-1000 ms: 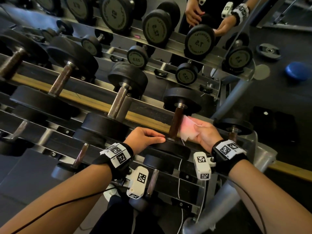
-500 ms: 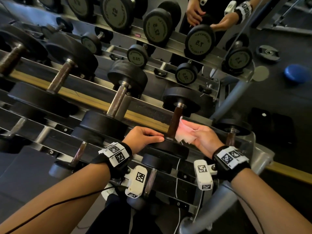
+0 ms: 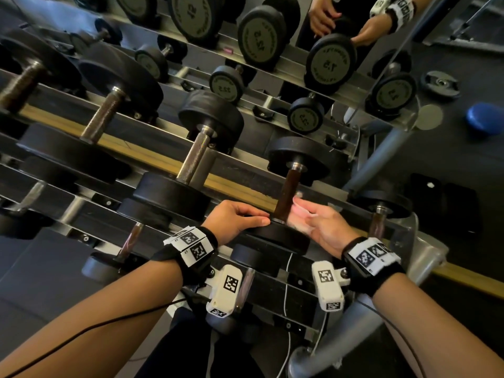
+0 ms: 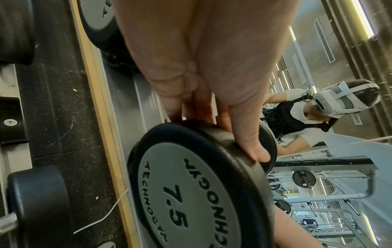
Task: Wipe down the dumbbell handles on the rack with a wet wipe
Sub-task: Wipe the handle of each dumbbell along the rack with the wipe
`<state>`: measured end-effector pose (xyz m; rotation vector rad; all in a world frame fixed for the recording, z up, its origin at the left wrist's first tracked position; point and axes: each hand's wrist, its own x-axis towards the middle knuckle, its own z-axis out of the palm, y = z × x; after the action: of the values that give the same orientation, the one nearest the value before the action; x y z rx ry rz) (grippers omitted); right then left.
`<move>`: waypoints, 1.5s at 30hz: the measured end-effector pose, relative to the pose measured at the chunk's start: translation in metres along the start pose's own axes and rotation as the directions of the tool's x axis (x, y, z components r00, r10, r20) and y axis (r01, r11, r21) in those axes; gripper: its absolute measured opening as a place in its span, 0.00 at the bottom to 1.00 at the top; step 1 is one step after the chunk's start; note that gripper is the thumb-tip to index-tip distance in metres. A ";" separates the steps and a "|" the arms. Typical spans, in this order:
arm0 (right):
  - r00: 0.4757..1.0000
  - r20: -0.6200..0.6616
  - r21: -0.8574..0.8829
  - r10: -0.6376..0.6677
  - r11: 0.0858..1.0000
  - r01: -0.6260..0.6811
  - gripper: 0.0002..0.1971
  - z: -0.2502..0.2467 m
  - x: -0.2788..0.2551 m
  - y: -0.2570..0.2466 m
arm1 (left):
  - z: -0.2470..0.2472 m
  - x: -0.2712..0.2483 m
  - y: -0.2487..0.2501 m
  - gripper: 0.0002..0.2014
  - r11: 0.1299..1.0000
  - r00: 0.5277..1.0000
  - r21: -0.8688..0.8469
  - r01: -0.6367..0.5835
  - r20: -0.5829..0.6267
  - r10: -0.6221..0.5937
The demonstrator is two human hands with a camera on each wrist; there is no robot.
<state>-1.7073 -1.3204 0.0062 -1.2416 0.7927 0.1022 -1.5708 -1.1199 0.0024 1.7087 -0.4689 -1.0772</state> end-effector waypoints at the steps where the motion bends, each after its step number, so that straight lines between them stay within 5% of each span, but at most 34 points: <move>1: 1.000 0.020 0.017 0.003 1.000 -0.003 0.25 -0.006 -0.001 0.000 | 0.000 0.000 0.000 0.08 1.000 1.000 0.008 0.000 0.003 0.000; 6: 0.998 -0.056 0.118 -0.008 0.993 0.014 0.29 -0.003 0.019 -0.010 | -0.001 0.000 0.001 0.07 0.998 1.000 0.055 -0.007 -0.002 0.007; 16: 0.995 0.102 -0.334 -0.022 0.941 0.055 0.22 -0.008 -0.014 -0.038 | -0.001 0.000 0.003 0.08 0.996 1.000 0.086 0.014 -0.010 -0.013; 20: 0.959 0.088 -0.584 -0.270 0.766 0.269 0.26 -0.007 -0.018 -0.087 | -0.001 -0.004 0.002 0.08 0.996 1.000 0.086 0.007 -0.027 -0.005; 23: 0.953 0.185 -0.660 -0.241 0.688 0.302 0.29 -0.006 -0.004 -0.098 | 0.000 -0.007 0.003 0.09 0.998 1.000 0.066 0.011 -0.020 -0.009; 24: 0.952 0.180 -0.760 -0.249 0.579 0.295 0.28 -0.004 -0.001 -0.096 | 0.000 -0.008 0.004 0.09 0.998 1.000 0.062 0.012 -0.023 -0.010; 25: 0.948 0.201 -0.890 -0.246 0.359 0.282 0.26 0.001 0.000 -0.089 | 0.000 -0.009 0.005 0.09 0.998 1.000 0.059 0.013 -0.028 -0.011; 26: 0.941 0.269 -0.961 -0.208 -0.123 0.247 0.25 0.003 0.005 -0.081 | 0.000 -0.009 0.005 0.09 0.998 0.999 0.056 0.013 -0.034 -0.011; 27: 0.940 0.304 -0.886 -0.157 -0.410 0.218 0.25 0.000 0.010 -0.079 | 0.001 -0.010 0.005 0.09 0.998 0.999 0.055 0.011 -0.039 -0.009; 28: 0.947 0.258 -0.899 -0.190 -0.407 0.163 0.25 0.003 0.015 -0.079 | 0.001 -0.010 0.005 0.10 0.998 0.999 0.054 0.010 -0.042 -0.007; 29: 0.929 0.227 -0.973 -0.293 -0.107 0.204 0.26 0.004 0.012 -0.075 | 0.001 -0.011 0.005 0.10 0.999 0.999 0.051 0.008 -0.044 -0.006; 31: 0.908 0.315 -0.924 -0.276 0.130 0.360 0.31 -0.001 0.019 -0.065 | 0.002 -0.012 0.004 0.10 0.999 0.999 0.037 0.007 -0.048 -0.005; 34: 0.863 0.451 -0.878 -0.226 0.064 0.475 0.29 -0.005 0.022 -0.057 | 0.003 -0.012 0.002 0.10 1.000 0.999 -0.028 -0.003 -0.046 0.002; 37: 0.895 0.406 -0.876 -0.185 0.201 0.439 0.26 -0.005 0.009 -0.045 | 0.004 -0.014 -0.001 0.10 0.996 0.999 -0.086 -0.020 -0.029 0.017; 41: 0.928 0.357 -0.610 -0.106 0.726 0.317 0.14 0.003 -0.008 -0.043 | 0.006 -0.018 -0.002 0.10 0.993 0.997 -0.112 -0.045 -0.069 0.037; 45: 0.922 0.303 -0.562 -0.241 0.737 0.377 0.17 0.001 -0.013 -0.068 | 0.009 -0.019 -0.004 0.10 0.996 0.992 -0.076 -0.042 -0.118 0.033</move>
<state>-1.6840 -1.3390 0.0686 -1.9369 0.3486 0.2274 -1.5888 -1.1090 0.0062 1.6768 -0.3787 -0.9505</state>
